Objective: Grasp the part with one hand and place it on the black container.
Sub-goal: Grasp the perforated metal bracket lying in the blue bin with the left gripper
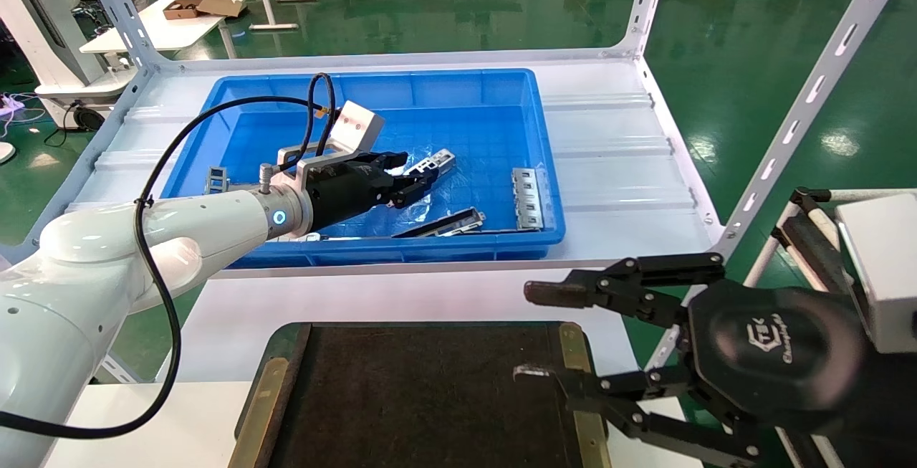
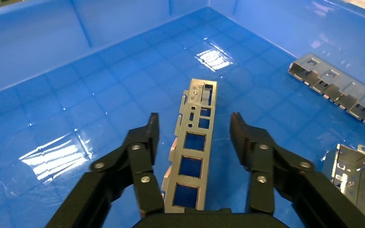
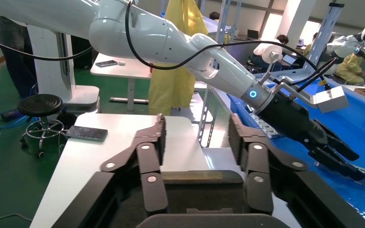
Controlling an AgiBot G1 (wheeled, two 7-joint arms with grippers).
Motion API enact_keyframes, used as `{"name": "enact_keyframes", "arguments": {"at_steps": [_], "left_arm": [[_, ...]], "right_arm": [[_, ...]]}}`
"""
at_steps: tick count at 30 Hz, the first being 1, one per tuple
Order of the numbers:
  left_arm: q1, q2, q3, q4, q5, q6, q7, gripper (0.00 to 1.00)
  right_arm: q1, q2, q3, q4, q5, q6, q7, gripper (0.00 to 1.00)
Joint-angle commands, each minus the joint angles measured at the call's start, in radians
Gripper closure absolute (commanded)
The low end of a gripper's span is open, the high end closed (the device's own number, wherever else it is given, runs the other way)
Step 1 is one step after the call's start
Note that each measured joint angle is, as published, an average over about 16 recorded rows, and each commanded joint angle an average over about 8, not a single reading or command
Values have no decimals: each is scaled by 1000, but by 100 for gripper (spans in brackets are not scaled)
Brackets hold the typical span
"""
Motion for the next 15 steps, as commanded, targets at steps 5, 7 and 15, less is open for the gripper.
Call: {"name": "enact_keyframes", "arguments": {"at_steps": [5, 7, 15], "left_arm": [[8, -1, 10, 5, -8, 0, -5, 100], [10, -2, 12, 5, -11, 0, -5, 100], [17, -9, 9, -2, -38, 20, -2, 100]], "right_arm": [[0, 0, 0, 0, 0, 0, 0, 100], [0, 0, 0, 0, 0, 0, 0, 100], [0, 0, -1, 0, 0, 0, 0, 100]]}}
